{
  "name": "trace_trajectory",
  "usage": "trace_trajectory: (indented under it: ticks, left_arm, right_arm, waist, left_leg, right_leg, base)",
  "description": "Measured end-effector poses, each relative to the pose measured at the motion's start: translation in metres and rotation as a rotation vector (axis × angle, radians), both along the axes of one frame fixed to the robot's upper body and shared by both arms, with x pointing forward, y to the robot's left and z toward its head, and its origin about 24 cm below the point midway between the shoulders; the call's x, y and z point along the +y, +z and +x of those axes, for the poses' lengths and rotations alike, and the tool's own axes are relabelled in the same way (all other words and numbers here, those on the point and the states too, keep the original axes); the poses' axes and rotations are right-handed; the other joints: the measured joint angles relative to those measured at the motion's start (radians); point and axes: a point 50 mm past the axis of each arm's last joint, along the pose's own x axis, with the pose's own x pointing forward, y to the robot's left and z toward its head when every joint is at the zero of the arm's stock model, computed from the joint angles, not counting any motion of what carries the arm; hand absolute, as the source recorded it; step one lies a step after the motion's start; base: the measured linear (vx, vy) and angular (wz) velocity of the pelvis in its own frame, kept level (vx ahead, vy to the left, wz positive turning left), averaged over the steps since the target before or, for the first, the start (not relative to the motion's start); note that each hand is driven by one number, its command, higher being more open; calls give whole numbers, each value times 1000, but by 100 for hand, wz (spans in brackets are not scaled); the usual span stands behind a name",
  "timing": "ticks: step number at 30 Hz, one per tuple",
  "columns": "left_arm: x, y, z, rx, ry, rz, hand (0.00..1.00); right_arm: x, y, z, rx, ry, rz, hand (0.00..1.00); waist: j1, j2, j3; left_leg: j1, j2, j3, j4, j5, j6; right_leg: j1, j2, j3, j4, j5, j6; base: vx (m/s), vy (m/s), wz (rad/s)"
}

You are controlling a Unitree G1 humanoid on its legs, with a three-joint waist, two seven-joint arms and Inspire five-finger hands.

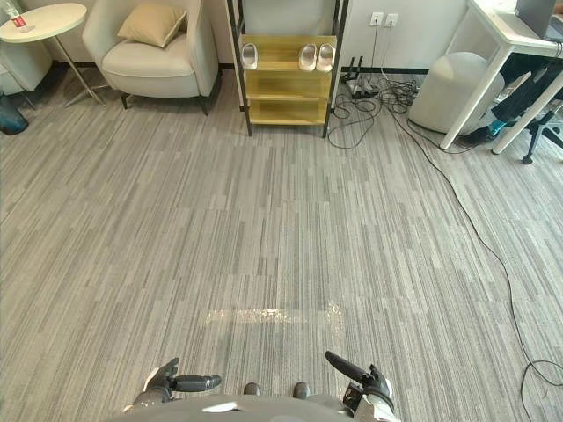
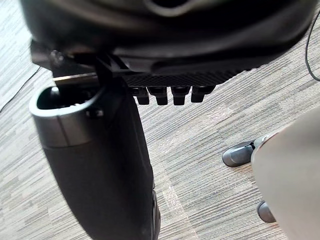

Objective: Organize the slippers on the shoe rack

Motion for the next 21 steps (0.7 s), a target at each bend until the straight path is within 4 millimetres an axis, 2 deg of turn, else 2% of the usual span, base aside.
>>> trace_trajectory:
  ticks: [7, 10, 11, 13, 14, 15, 16, 17, 19, 21]
  left_arm:
    - [2, 1, 6, -11, -8, 8, 100]
    - [4, 4, 16, -36, -13, 18, 100]
    - [5, 5, 16, -47, 2, 18, 100]
    - [7, 7, 20, -75, 40, 16, 100]
    - [7, 9, 22, -91, 60, 13, 100]
    - [5, 10, 23, -113, 99, 0, 100]
    - [5, 10, 23, -126, 123, -7, 100]
    - [4, 11, 24, -142, 145, -15, 100]
    - [4, 13, 29, -169, 147, -15, 100]
    - [4, 14, 32, -179, 144, -14, 100]
  right_arm:
    - [1, 1, 4, -12, 34, -11, 100]
    - [2, 3, 9, -32, 49, -18, 100]
    - [3, 4, 10, -43, 47, -17, 100]
    - [6, 5, 12, -57, 43, -16, 100]
    - [5, 6, 13, -64, 41, -20, 100]
    - [3, 7, 13, -77, 42, -35, 100]
    - [0, 8, 12, -79, 41, -46, 100]
    - [-1, 8, 11, -77, 37, -53, 100]
    - [-1, 9, 12, -78, 37, -54, 100]
    - [0, 8, 13, -76, 36, -55, 100]
  waist:
    - [-1, -4, 9]
    - [-1, -6, 44]
    - [-1, -5, 52]
    - [2, -11, 62]
    - [6, -9, 67]
    - [16, -1, 73]
    - [19, 9, 73]
    - [22, 13, 74]
    - [30, 11, 76]
    - [37, 8, 77]
  left_leg:
    - [-36, 0, -3, 19, -4, -6]
    - [-117, 11, -3, 205, -91, -35]
    - [-167, 28, 8, 341, -135, -59]
    - [-248, 52, 41, 548, -155, -71]
    - [-282, 67, 58, 630, -158, -69]
    - [-335, 114, 91, 768, -178, -38]
    - [-363, 151, 101, 839, -200, -34]
    - [-394, 179, 104, 876, -215, -44]
    - [-448, 186, 106, 840, -220, -53]
    - [-474, 156, 108, 692, -211, -61]
  right_leg:
    - [-21, -1, -8, 1, -2, -2]
    - [-30, -2, -27, 49, -33, -32]
    - [-28, 2, -32, 77, -57, -43]
    - [-20, 3, -31, 103, -80, -56]
    - [-10, 4, -27, 113, -88, -59]
    - [4, 16, -19, 123, -109, -79]
    - [17, 23, -11, 133, -126, -88]
    - [28, 19, -1, 148, -148, -90]
    - [30, -7, 17, 165, -173, -82]
    - [37, -54, 37, 167, -201, -52]
  base:
    - [-5, -8, 3]
    - [-22, -31, 16]
    - [-29, -32, 13]
    - [-15, -16, 3]
    - [44, -20, -12]
    - [107, -20, -14]
    - [165, -5, -17]
    - [197, 34, -20]
    - [199, 93, -23]
    - [343, 223, -32]
